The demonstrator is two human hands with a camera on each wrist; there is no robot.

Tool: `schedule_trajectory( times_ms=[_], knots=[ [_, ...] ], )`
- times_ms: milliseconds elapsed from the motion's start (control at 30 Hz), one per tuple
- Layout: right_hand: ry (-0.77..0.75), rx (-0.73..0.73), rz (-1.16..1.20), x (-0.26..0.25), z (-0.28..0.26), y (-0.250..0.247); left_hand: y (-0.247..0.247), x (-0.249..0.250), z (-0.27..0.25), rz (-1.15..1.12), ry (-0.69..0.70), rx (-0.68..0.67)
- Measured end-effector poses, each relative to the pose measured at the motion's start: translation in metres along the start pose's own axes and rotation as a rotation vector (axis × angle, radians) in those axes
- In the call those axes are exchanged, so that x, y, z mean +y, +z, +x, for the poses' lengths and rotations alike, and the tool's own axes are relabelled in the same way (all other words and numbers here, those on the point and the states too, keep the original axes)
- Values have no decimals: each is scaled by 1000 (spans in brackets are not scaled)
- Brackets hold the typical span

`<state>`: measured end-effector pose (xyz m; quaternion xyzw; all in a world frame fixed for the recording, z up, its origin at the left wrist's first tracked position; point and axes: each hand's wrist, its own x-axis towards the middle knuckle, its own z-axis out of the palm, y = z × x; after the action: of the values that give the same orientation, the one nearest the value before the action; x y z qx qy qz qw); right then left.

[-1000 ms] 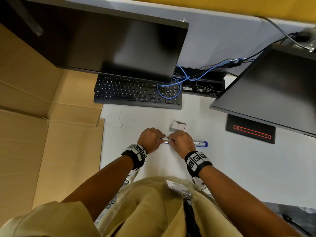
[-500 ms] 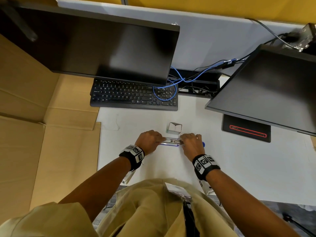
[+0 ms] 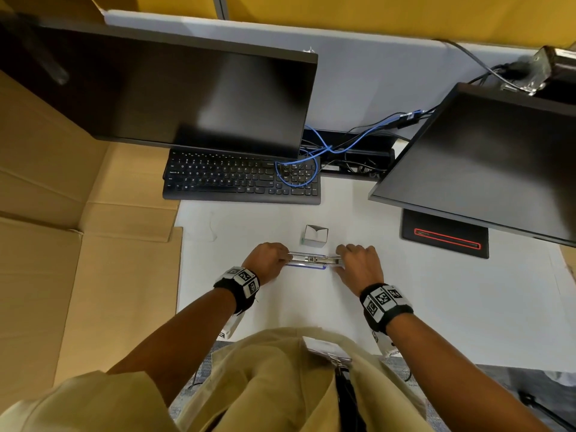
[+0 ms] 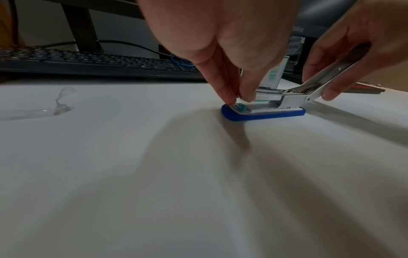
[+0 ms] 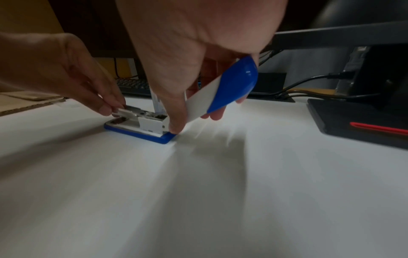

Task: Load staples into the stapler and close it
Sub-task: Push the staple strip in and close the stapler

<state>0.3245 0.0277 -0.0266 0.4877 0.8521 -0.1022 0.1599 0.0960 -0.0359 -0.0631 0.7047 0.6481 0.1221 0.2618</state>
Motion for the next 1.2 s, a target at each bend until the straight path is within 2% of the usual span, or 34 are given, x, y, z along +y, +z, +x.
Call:
schedule_trajectory(
  times_ms=[233, 567, 700, 800, 1000, 1200],
  knots=[
    [-62, 20, 26, -7, -2, -17, -1, -1, -1, -19, 3, 8],
    [-97, 95, 361, -11, -4, -17, 0, -5, -3, -6, 25, 11],
    [-139, 147, 495, -28, -2, -12, -2, 1, 0, -24, -28, -28],
    [-166, 182, 487, -43, -1, -2, -6, 5, -1, -39, -147, -36],
    [-177, 194, 417, -41, 5, 9, -9, 3, -2, -176, -242, -51],
    [-170, 141, 388, -36, 7, 12, -7, 1, -3, -163, -193, -54]
  ],
)
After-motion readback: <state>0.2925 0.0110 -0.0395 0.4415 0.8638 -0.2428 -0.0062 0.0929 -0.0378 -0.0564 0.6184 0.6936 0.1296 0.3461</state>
